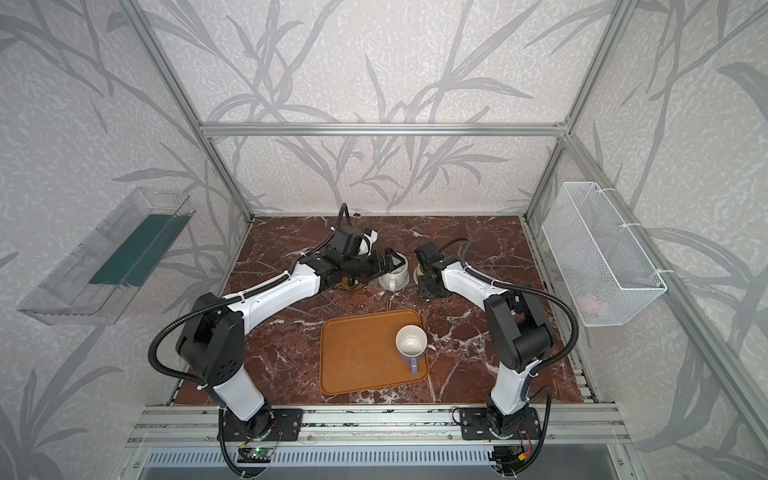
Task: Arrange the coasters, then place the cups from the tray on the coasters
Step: 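Settle the beige mug on the woven coaster while the left gripper hovers, then open the right gripper and raise it off the beige mug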
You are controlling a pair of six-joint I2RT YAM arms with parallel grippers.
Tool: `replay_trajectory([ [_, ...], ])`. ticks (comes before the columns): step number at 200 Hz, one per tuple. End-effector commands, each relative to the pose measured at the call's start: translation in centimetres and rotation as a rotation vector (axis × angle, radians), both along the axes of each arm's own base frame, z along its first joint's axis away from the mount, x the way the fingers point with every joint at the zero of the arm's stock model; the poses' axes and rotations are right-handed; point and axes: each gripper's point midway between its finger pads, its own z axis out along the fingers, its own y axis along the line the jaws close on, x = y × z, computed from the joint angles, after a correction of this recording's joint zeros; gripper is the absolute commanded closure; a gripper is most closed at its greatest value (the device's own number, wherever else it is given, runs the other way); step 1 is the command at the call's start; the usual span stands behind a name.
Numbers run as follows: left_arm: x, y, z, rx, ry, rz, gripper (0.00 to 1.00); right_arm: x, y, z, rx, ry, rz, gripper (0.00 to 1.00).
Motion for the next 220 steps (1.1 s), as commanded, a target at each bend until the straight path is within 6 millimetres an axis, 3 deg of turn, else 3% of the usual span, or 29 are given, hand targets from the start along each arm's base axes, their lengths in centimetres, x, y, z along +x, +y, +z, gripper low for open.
replay_trajectory([
  [1,-0.2,0.4,2.0,-0.029,-0.037,0.004,0.01,1.6,0.5,5.8,0.036,-0.156,0.005,1.0],
  [27,0.0,0.3,2.3,-0.033,-0.042,0.005,0.01,2.1,0.8,7.5,0.048,-0.209,0.021,1.0],
  [46,0.0,0.3,2.4,-0.035,-0.042,0.006,0.01,2.2,0.9,7.7,0.046,-0.218,0.028,1.0],
  [83,0.0,0.2,2.4,-0.038,-0.042,0.006,0.01,3.2,1.3,6.7,0.036,-0.21,0.03,1.0],
  [87,0.0,0.2,2.5,-0.038,-0.042,0.006,0.01,3.4,1.3,5.6,0.024,-0.187,0.03,1.0],
  [112,-0.1,0.4,2.3,-0.034,-0.039,0.007,0.01,3.8,1.4,4.6,0.02,-0.18,0.017,1.0],
  [150,-0.3,0.5,2.3,-0.029,-0.04,0.005,0.01,3.0,0.9,2.0,-0.012,-0.14,0.017,1.0],
  [195,-0.5,0.6,2.5,-0.032,-0.045,0.005,0.01,2.0,0.6,0.7,-0.018,-0.099,0.019,1.0],
  [220,-0.7,0.8,2.8,-0.033,-0.052,0.008,0.01,1.5,0.6,0.6,-0.008,-0.09,0.025,0.81],
])
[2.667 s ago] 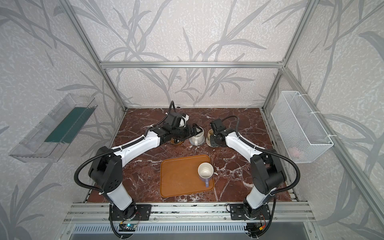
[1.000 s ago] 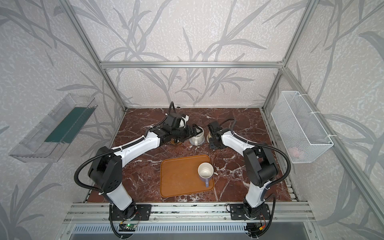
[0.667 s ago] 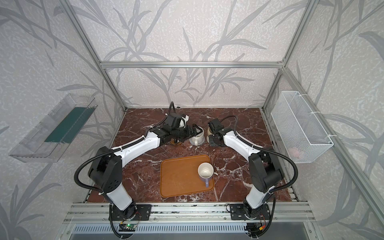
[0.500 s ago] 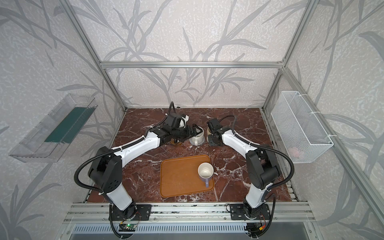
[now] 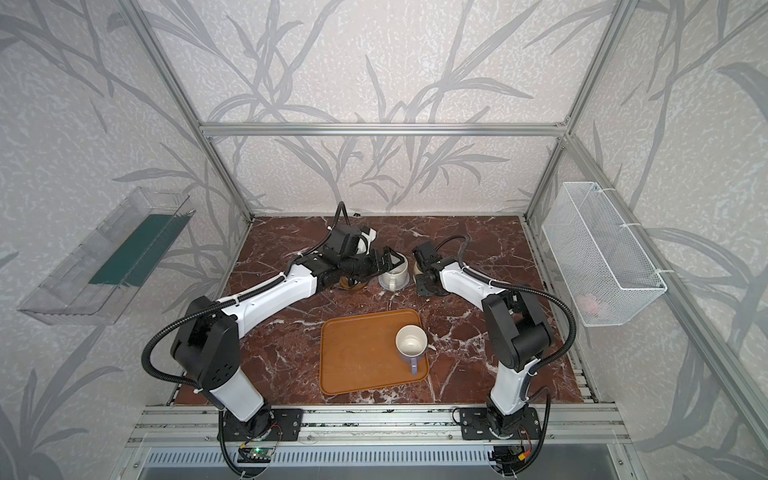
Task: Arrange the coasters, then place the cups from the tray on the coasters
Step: 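Open the right gripper and raise it off the beige mug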
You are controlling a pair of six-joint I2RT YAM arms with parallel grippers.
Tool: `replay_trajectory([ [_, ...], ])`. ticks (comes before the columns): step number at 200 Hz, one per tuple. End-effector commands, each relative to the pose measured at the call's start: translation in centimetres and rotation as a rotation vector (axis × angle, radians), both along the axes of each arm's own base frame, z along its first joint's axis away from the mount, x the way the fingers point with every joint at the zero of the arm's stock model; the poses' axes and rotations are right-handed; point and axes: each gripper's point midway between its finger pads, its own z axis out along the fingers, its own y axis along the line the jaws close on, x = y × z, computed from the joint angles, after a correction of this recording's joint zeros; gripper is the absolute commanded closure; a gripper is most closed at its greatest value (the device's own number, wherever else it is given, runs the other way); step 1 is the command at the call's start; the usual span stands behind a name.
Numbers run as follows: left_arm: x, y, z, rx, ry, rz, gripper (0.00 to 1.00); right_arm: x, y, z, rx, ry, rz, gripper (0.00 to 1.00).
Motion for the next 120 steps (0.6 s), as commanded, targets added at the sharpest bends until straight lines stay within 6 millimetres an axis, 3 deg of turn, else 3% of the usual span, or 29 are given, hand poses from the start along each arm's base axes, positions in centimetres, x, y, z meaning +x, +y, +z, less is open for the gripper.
replay_trajectory([
  [1,-0.3,0.5,1.4,-0.018,-0.028,0.008,0.01,0.3,0.1,0.8,0.01,-0.041,-0.004,0.8],
  [58,-0.5,0.8,1.8,-0.021,-0.035,0.011,0.01,-0.3,0.1,2.9,0.036,-0.059,0.001,0.57],
  [64,-0.6,0.8,1.7,-0.021,-0.033,0.01,0.01,-0.5,-0.1,2.8,0.03,-0.053,-0.006,0.53],
  [69,-0.7,0.9,1.8,-0.021,-0.034,0.01,0.01,-0.5,-0.3,4.1,0.04,-0.084,-0.016,0.49],
  [81,-0.9,1.1,1.9,-0.018,-0.03,0.014,0.01,-0.9,-0.7,4.9,0.046,-0.105,-0.042,0.36],
  [120,-2.3,1.7,3.3,-0.016,-0.031,-0.008,0.01,-2.9,-1.4,7.9,0.096,-0.137,-0.053,0.33],
])
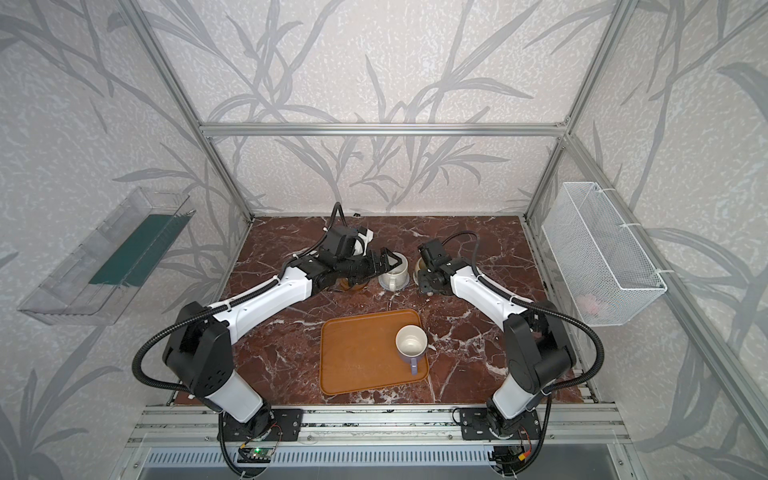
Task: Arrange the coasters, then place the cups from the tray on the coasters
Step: 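Open the right gripper and raise it off the beige mug, then grasp the lavender mug's rim with the right gripper while the left moves toward the tray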
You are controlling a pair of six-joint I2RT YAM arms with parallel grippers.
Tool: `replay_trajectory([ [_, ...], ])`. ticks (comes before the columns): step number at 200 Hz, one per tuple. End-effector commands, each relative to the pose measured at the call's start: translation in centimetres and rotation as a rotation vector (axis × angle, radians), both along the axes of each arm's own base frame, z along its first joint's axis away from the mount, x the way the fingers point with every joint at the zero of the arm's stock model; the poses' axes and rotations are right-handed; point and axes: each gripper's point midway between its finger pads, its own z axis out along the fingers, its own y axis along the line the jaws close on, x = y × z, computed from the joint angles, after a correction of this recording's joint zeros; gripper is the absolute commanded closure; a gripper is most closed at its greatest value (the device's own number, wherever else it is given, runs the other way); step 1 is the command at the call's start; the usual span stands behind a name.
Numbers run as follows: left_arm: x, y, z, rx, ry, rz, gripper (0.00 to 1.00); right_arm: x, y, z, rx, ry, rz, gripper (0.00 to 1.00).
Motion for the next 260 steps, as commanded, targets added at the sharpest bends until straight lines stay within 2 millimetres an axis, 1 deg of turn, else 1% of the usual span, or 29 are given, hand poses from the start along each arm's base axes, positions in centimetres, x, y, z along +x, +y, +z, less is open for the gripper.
replay_trajectory([
  [1,-1.3,0.8,2.5,-0.016,-0.029,-0.011,0.01,-1.9,-0.8,1.9,0.026,-0.014,-0.022,0.32],
  [2,-1.3,0.9,2.5,-0.015,-0.03,-0.012,0.0,-2.0,-0.8,1.9,0.028,-0.015,-0.021,0.28],
  [4,-1.5,0.9,2.5,-0.015,-0.028,-0.016,0.01,-2.1,-0.8,2.1,0.034,-0.019,-0.02,0.1],
  [5,-1.6,0.9,2.6,-0.016,-0.029,-0.017,0.0,-2.2,-0.8,2.2,0.035,-0.02,-0.021,0.04],
  [6,-1.6,0.9,2.6,-0.015,-0.028,-0.018,0.0,-2.3,-0.9,2.3,0.038,-0.021,-0.023,0.02],
  [8,-1.7,0.9,2.6,-0.015,-0.027,-0.021,0.0,-2.4,-0.9,2.4,0.043,-0.024,-0.024,0.0],
  [25,-2.7,1.3,2.8,-0.018,-0.004,-0.035,0.01,-3.9,-1.3,3.4,0.071,-0.028,-0.028,0.01],
  [39,-3.6,1.6,2.9,-0.017,0.02,-0.04,0.01,-5.6,-1.7,4.3,0.086,-0.022,-0.006,0.01],
  [56,-4.7,2.0,3.0,-0.034,0.03,-0.052,0.01,-7.6,-1.4,5.2,0.157,-0.031,0.034,0.01],
  [70,-5.9,2.2,3.0,-0.038,0.037,-0.077,0.01,-9.5,-0.7,5.7,0.234,-0.028,0.089,0.01],
  [90,-7.8,2.4,2.2,-0.029,0.078,-0.129,0.01,-12.5,0.0,5.1,0.308,0.026,0.142,0.01],
  [114,-9.9,2.8,0.6,0.008,0.114,-0.166,0.01,-15.7,-0.4,3.9,0.267,0.064,0.144,0.01],
  [137,-11.7,3.4,-1.4,0.069,0.147,-0.182,0.01,-18.1,-0.3,2.9,0.272,0.068,0.135,0.01],
  [151,-12.8,3.5,-2.6,0.1,0.172,-0.197,0.01,-19.5,0.1,2.4,0.279,0.076,0.148,0.01],
  [170,-14.1,3.3,-3.9,0.121,0.2,-0.22,0.01,-20.7,0.5,1.7,0.277,0.07,0.158,0.01],
  [191,-15.0,3.2,-4.9,0.147,0.234,-0.215,0.01,-21.7,1.3,0.5,0.281,0.087,0.176,0.01],
  [210,-15.5,3.3,-6.0,0.176,0.24,-0.19,0.01,-22.4,2.4,-0.4,0.278,0.089,0.197,0.01],
  [225,-15.9,3.1,-6.6,0.16,0.254,-0.188,0.01,-22.6,3.0,-1.0,0.265,0.08,0.198,0.01],
  [231,-15.9,3.1,-6.8,0.152,0.26,-0.18,0.01,-23.1,3.6,-1.2,0.258,0.08,0.226,0.01],
  [260,-16.3,3.1,-7.9,0.098,0.285,-0.144,0.01,-23.7,5.3,-2.6,0.206,0.101,0.275,0.01],
])
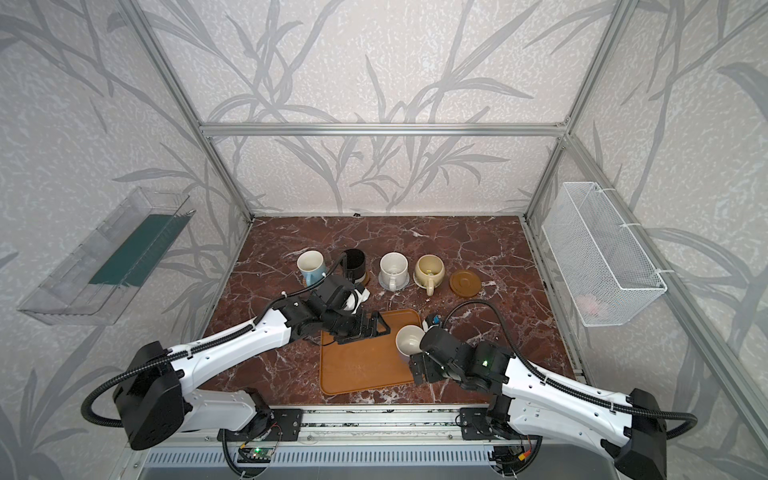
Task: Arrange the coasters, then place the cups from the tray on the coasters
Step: 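Grasp the lavender mug's rim with the right gripper while the left moves toward the tray, then lift the lavender mug and carry it toward the wooden coaster with the right gripper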
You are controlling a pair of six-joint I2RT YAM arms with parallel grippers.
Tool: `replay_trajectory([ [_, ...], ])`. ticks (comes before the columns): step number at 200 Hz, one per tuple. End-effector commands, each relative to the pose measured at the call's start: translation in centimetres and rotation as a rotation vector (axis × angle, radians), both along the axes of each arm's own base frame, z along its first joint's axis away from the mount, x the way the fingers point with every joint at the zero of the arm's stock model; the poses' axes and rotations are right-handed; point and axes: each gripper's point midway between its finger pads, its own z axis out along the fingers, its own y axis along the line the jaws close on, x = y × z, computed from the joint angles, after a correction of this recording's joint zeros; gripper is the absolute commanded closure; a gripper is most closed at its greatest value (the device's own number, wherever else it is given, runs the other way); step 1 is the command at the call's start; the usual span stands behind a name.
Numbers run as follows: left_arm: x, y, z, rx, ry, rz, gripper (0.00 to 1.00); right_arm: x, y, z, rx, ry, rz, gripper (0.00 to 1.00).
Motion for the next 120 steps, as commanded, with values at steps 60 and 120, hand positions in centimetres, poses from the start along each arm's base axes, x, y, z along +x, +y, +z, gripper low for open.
replay_trajectory([
  [60,0.3,0.0,0.5,-0.071,-0.036,0.11,0.02,1.3,1.7,-2.1,-0.117,-0.089,-0.037,0.08],
  [120,0.5,-0.4,-0.1,-0.067,-0.024,0.109,0.02,1.0,3.0,-3.8,-0.113,-0.062,-0.014,0.34],
])
